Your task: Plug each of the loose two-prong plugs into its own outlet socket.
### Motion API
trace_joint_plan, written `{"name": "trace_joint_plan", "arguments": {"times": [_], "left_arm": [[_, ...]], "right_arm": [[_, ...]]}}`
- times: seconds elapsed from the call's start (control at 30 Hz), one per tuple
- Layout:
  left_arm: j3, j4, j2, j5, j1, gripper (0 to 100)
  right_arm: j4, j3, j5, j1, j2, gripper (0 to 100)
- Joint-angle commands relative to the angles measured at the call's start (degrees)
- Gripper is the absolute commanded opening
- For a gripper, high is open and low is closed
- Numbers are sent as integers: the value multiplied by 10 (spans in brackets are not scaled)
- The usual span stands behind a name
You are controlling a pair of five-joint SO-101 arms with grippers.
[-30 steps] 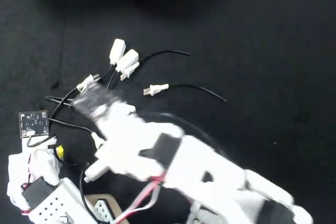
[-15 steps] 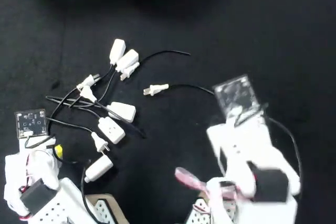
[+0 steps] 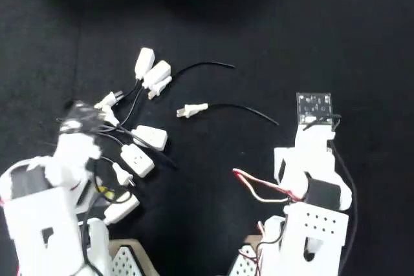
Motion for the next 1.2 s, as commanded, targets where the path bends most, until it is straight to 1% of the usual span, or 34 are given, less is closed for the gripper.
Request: {"name": "trace_joint_plan", "arguments": {"times": [0.0, 0.1, 0.27, 0.37, 0.47, 0.5, 0.57, 0.63, 0.8, 0.9, 1.0, 1.07, 1.17], "left_arm": [[-15, 6, 26, -32, 63, 314], [31, -11, 26, -68, 100, 314], [140, -127, 33, -69, 145, 317], [200, -193, 32, -53, 167, 315], [244, -282, 27, -24, 167, 314], [248, -299, 29, -19, 167, 312], [249, -301, 26, -21, 167, 286], [251, -301, 27, -21, 170, 231], [233, -297, 26, -20, 171, 23], [168, -244, 26, -20, 173, 41], [78, -185, 26, -21, 204, 29], [26, -164, 26, -21, 245, 30], [-27, -164, 33, -32, 316, 29]], "right_arm": [[3, 0, -6, -37, 6, 21], [23, -7, -7, -65, 7, 18], [28, -12, -11, -82, 7, 18], [28, -13, -11, -84, 7, 18], [28, -13, -11, -93, 7, 18], [28, -13, -11, -97, 7, 18], [28, -12, -11, -99, 7, 18], [28, -12, -11, -99, 7, 18], [28, -12, -11, -99, 7, 18], [28, -12, -11, -98, 7, 18], [28, -13, -11, -98, 7, 18], [28, -13, -11, -98, 7, 18], [28, -13, -11, -97, 7, 18]]}}
